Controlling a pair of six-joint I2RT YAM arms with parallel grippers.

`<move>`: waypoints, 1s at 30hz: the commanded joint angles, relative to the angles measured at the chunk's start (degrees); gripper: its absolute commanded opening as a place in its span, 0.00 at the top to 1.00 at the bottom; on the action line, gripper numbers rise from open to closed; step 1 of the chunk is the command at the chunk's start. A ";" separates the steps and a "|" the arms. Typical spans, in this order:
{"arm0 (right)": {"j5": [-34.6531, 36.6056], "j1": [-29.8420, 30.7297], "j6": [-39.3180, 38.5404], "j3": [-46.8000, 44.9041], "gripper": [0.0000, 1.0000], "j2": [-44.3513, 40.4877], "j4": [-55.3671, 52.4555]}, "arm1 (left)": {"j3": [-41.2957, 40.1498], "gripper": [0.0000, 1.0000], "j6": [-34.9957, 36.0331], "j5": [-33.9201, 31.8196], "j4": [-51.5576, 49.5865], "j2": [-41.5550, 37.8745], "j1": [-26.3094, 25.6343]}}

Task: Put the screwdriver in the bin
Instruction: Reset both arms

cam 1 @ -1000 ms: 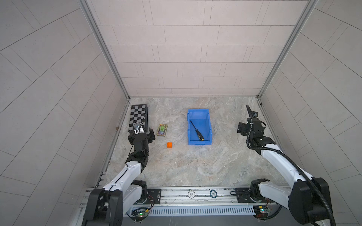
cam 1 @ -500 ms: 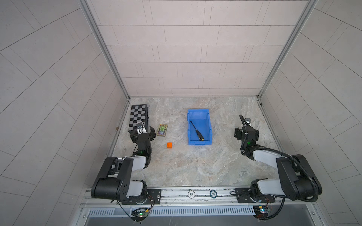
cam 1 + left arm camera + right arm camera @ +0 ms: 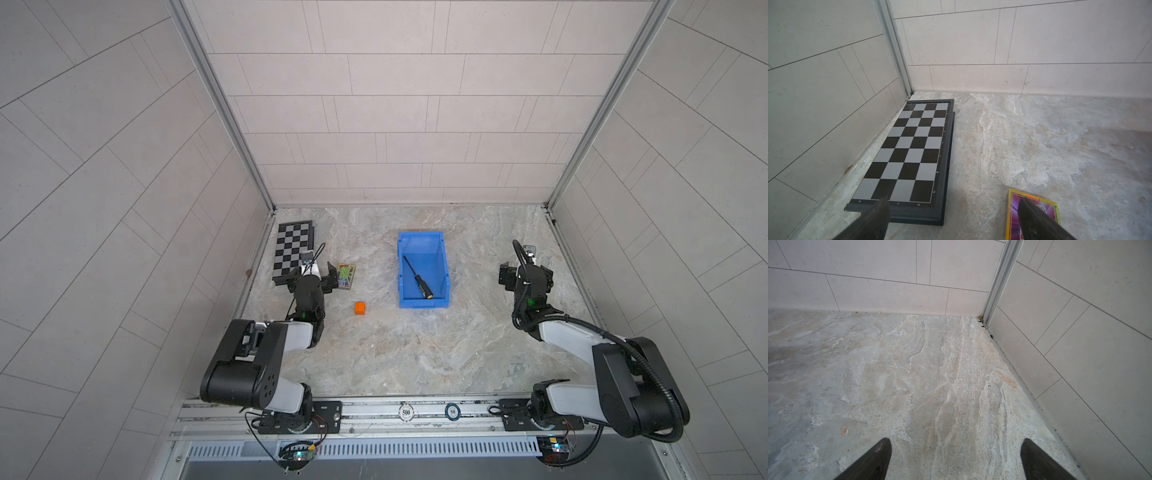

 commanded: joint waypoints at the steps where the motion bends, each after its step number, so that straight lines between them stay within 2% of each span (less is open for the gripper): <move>1: 1.24 -0.14 -1.18 1.73 0.01 -3.16 -4.00 | 0.22 0.00 1.89 -0.50 -2.77 -4.46 -0.86; 6: -0.32 -1.84 0.41 1.18 0.01 -5.54 -4.32 | -0.22 0.00 1.39 -1.32 -7.23 -11.12 -0.88; 10: -0.69 -2.94 1.88 0.40 0.01 -4.03 -2.33 | -0.96 0.00 0.77 -4.60 -7.01 -12.49 -0.88; 13: -0.16 -3.12 4.12 -0.24 0.01 -2.26 0.32 | -1.69 0.00 0.27 -5.52 -4.81 -11.17 -0.88; 15: 2.57 -3.11 6.44 -1.07 0.01 -0.49 2.75 | -1.75 0.00 -0.12 -6.40 -2.93 -9.52 -0.89; 18: 5.55 -3.29 6.15 -1.39 0.01 2.28 4.90 | -1.96 0.00 -1.48 -10.18 -0.08 -6.47 -0.88; 23: 4.89 -3.39 5.68 -1.65 0.01 6.45 8.11 | -1.83 0.00 -1.60 -10.24 5.21 -0.01 -0.89; 27: 0.89 -3.34 3.82 -1.31 0.01 11.03 11.95 | 0.54 0.01 -1.02 -7.94 1.78 1.39 -0.72; 30: -6.55 -2.77 -0.56 -1.02 0.01 14.74 15.63 | 0.89 0.00 -0.68 -5.10 1.14 1.38 -0.05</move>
